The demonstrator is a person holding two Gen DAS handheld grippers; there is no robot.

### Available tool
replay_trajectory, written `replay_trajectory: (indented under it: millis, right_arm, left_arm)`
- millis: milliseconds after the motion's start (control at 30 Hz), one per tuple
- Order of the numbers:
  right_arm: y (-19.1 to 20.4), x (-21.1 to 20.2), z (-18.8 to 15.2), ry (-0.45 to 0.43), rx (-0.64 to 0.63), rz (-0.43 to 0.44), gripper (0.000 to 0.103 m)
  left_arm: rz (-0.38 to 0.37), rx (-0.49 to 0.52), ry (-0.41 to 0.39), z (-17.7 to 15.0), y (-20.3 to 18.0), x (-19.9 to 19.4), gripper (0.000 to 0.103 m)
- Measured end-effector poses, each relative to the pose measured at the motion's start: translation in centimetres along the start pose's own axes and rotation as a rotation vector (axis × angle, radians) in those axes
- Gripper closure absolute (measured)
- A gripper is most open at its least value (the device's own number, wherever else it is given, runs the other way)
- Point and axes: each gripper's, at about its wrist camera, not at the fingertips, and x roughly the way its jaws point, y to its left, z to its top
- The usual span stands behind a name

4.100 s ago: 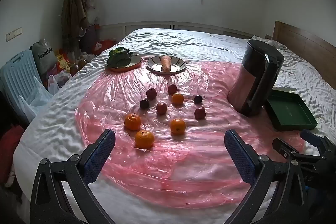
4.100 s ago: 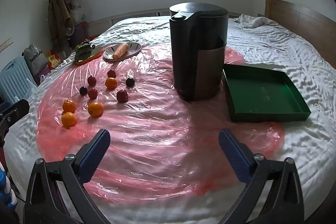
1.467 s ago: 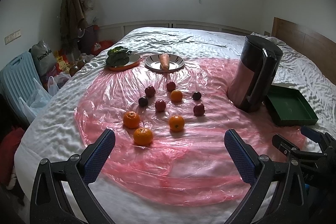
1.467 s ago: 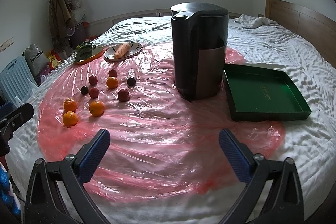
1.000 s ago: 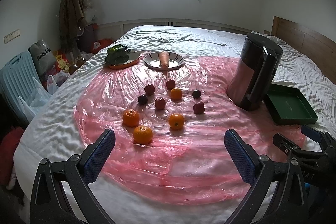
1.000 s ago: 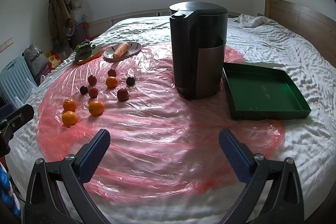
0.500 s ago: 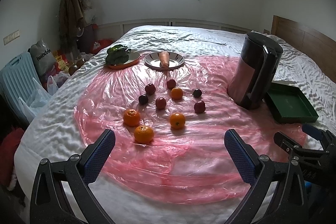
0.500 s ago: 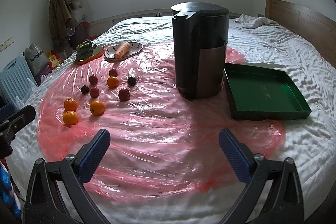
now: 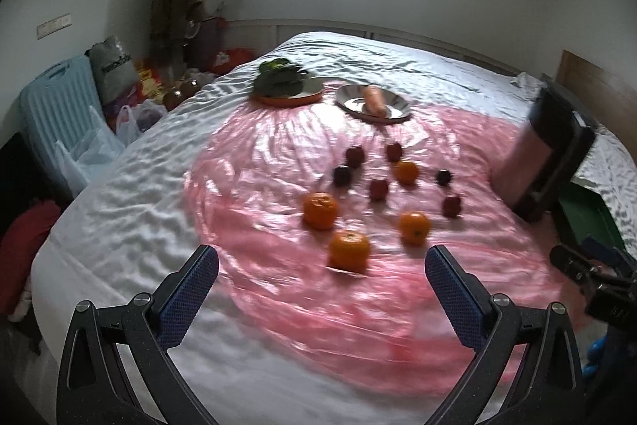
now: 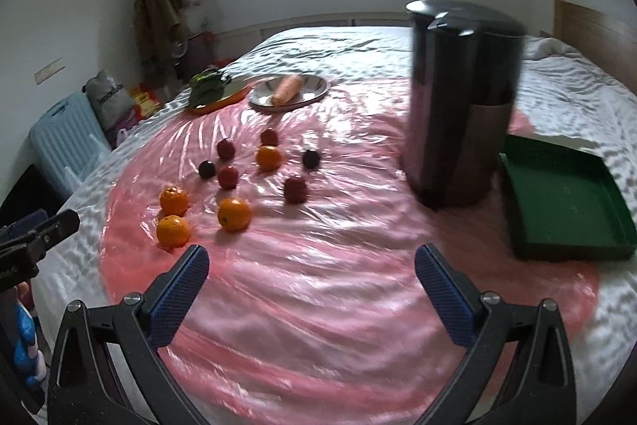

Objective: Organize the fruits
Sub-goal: 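Close the right gripper on a red apple while the left gripper grasps an orange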

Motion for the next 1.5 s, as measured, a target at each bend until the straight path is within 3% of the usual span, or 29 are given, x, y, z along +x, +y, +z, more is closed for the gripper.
replay_trajectory:
  millis: [233, 400, 767, 833, 1133, 1500]
  right_arm:
    - [0.9, 5.6, 1.8, 0.079, 0.0, 0.09, 0.0]
    - [1.2, 9.4, 3.0, 0.12, -0.01, 0.107, 0.0]
    - [0.6, 16.7, 4.8, 0.223, -0.016, 0.124, 0.0]
    - [0.4, 17.7, 5.0, 0.232, -0.014, 0.129, 0.0]
    - [0.3, 19.6, 5.3, 0.255, -0.033, 0.154, 0.02]
    - [1.4, 20.3, 4.8, 0.266, -0.086, 0.151, 0.021]
  left_arm:
    - [0.008, -0.015, 0.076, 0.0, 1.3, 3.8, 0.004]
    - [-0.022, 0.008, 0.145, 0.2, -0.2, 7.4, 0.022]
    - [-0.04, 0.009, 0.233, -0.2, -1.9, 12.7, 0.044]
    - [-0.045, 0.007, 0.234, -0.2, -2.0, 13.1, 0.044]
    - [-0.073, 0.003, 0.234, -0.2, -2.3, 14.1, 0.044]
    - [-0.104, -0.01, 0.244, -0.7, -2.6, 14.7, 0.044]
